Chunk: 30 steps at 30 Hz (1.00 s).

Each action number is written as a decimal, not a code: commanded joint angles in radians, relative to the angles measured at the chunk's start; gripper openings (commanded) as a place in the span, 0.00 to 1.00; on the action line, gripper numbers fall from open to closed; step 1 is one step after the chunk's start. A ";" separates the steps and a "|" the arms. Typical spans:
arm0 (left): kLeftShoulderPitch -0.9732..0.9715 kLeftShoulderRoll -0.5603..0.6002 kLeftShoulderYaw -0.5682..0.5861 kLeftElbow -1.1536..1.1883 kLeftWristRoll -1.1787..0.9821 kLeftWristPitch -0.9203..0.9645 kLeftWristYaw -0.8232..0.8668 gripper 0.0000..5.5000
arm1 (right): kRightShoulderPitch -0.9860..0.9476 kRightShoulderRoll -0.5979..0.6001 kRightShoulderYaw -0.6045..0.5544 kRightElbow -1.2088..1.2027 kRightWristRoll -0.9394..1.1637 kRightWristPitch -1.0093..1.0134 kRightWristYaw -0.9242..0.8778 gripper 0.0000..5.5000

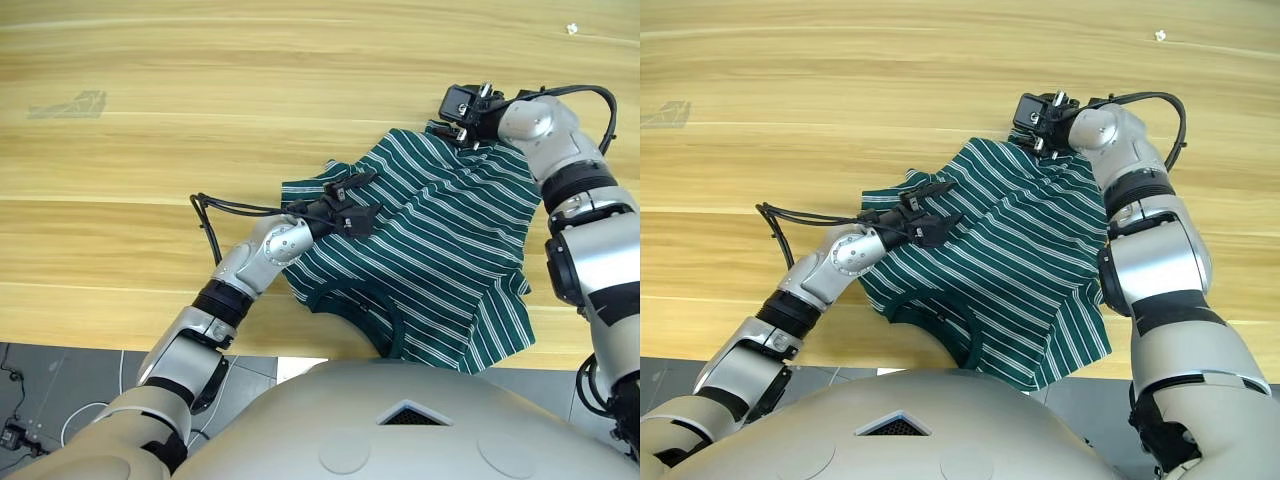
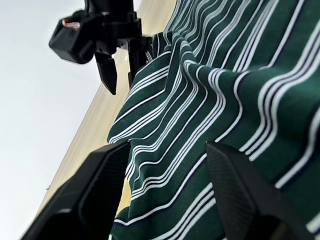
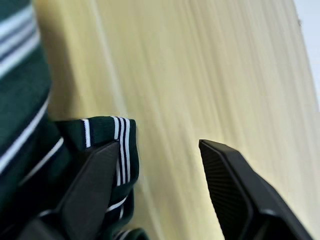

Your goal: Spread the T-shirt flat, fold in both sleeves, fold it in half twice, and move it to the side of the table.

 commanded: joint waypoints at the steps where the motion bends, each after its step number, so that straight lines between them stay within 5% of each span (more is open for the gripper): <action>1: 0.030 0.028 -0.030 0.014 0.061 0.023 -0.007 0.51 | -0.033 0.034 0.058 0.079 -0.088 0.089 -0.122 0.54; 17: 0.196 0.112 -0.069 -0.237 0.120 0.061 -0.052 0.51 | -0.120 0.028 0.012 0.106 -0.102 0.102 -0.379 0.54; 30: 0.053 0.104 0.032 -0.383 0.032 0.104 -0.128 0.51 | 0.016 -0.146 -0.272 -0.109 0.151 -0.257 -0.457 0.54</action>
